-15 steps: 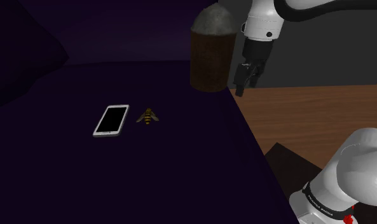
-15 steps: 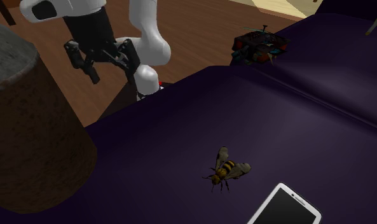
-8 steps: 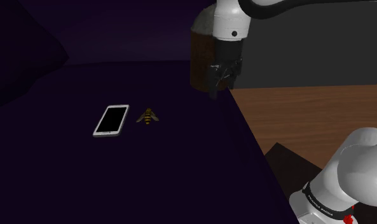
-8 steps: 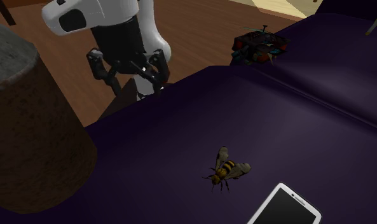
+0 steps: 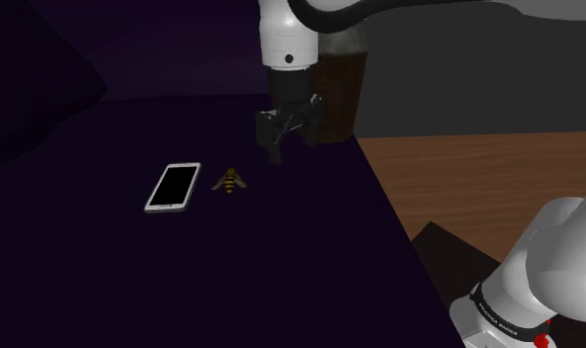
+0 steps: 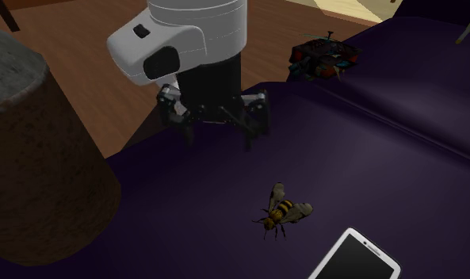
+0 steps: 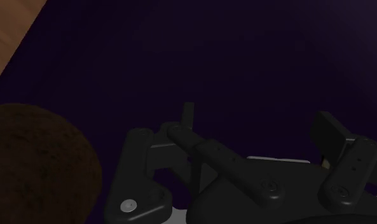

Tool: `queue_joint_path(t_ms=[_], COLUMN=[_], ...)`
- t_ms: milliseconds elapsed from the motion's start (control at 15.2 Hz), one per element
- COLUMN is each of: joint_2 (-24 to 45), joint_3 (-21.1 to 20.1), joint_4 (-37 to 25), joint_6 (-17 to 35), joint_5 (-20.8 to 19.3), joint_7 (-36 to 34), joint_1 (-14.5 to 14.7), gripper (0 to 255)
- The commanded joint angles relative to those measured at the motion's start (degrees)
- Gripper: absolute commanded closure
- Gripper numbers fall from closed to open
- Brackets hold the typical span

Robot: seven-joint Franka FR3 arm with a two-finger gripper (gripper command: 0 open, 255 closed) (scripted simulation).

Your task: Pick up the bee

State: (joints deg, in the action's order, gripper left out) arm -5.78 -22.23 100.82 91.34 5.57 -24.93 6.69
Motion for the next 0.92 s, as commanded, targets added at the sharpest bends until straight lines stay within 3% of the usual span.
queue_joint_path(t_ms=[0,264,528,858], joint_2=[4.5,15.1,27.6,27.1], joint_3=[-1.7,-4.3,-5.5,-5.3], joint_4=[-4.9,-17.0,-33.0,-29.1], joint_6=[-1.1,-4.3,-9.8,-6.5], joint_5=[-1.4,-5.5,-10.5,-10.3], joint_7=[-3.4,-9.7,-15.3,-15.2], joint_1=[1.1,4.4,10.0,9.7], gripper=[0,0,0,0])
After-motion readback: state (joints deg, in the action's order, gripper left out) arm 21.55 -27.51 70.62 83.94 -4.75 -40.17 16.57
